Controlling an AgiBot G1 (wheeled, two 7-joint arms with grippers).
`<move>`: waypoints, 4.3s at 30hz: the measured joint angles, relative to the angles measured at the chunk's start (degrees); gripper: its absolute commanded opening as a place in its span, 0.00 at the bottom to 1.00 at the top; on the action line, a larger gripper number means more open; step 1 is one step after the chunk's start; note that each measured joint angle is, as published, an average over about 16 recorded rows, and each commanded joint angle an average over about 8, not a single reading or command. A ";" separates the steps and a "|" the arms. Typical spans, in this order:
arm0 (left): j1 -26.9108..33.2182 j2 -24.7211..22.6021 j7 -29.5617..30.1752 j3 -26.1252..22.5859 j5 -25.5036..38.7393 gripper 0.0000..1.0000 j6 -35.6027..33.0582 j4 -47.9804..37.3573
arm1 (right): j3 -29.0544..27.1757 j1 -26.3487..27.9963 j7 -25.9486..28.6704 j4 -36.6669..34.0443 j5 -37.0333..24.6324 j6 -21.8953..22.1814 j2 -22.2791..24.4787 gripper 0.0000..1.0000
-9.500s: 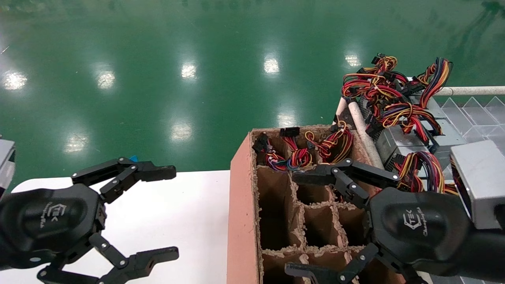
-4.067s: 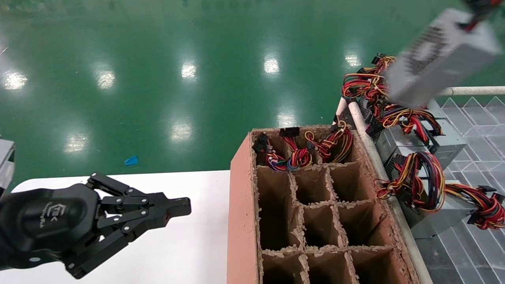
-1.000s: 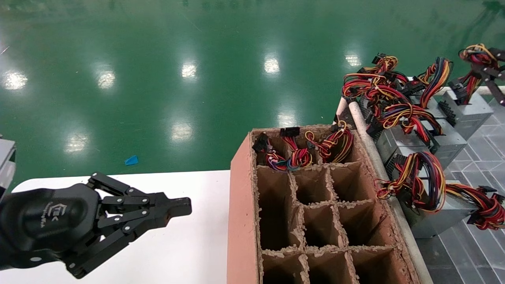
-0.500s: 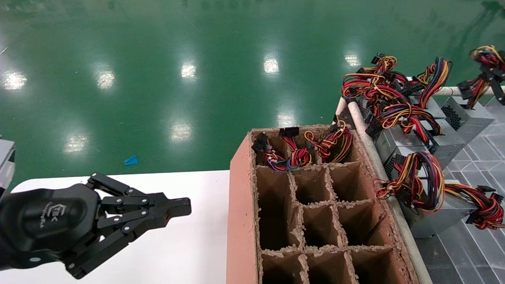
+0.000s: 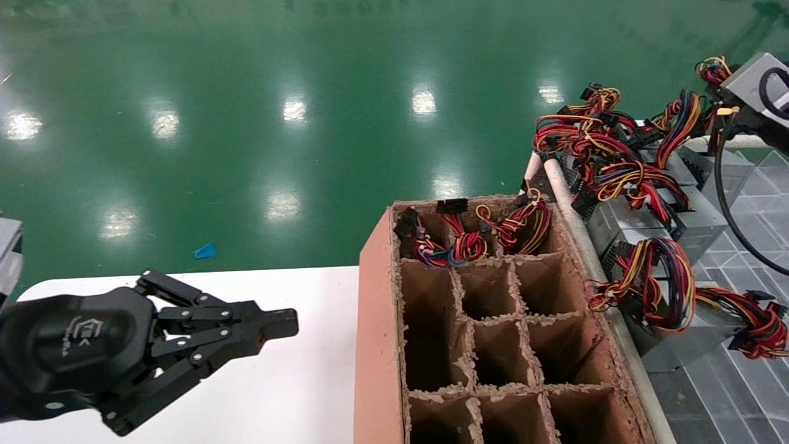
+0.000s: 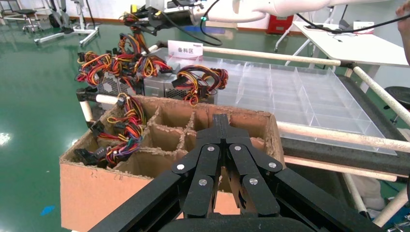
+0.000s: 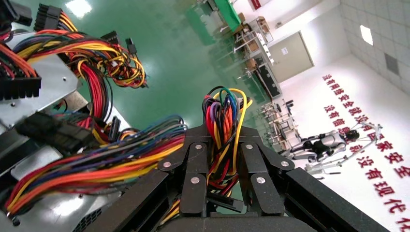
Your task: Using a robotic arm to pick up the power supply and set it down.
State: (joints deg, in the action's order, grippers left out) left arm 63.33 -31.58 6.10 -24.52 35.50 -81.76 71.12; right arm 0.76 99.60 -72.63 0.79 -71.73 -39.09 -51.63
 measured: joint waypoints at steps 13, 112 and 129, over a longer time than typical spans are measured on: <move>0.00 0.00 0.00 0.00 0.00 0.00 0.00 0.00 | -0.95 -0.06 -2.64 0.02 1.35 1.92 -2.71 0.00; 0.00 0.00 0.00 -0.01 0.00 1.00 0.00 0.00 | 13.01 -32.03 71.06 62.35 25.58 -41.30 13.97 1.00; -0.01 0.00 0.00 0.00 -0.01 1.00 0.02 -0.01 | 15.65 -38.99 84.54 74.53 30.64 -47.47 17.05 1.00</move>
State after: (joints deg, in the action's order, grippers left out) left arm 63.32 -31.58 6.09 -24.52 35.49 -81.75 71.11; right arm 16.41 60.61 11.92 75.31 -41.08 -86.56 -34.59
